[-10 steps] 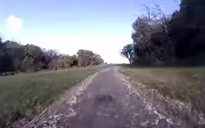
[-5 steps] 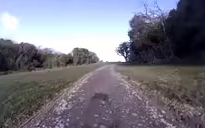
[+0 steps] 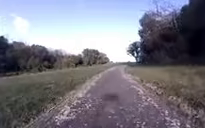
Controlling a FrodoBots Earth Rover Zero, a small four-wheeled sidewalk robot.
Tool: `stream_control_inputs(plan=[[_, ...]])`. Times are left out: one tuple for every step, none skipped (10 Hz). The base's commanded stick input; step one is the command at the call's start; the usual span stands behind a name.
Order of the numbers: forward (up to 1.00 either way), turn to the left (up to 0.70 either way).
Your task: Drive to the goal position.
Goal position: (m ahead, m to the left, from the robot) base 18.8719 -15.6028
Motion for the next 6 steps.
stream_control_inputs(plan=[[0.5,0.0],[0.5,0.0],[0.5,0.0],[0.5,0.0],[0.5,0.0],[0.5,0.0]])
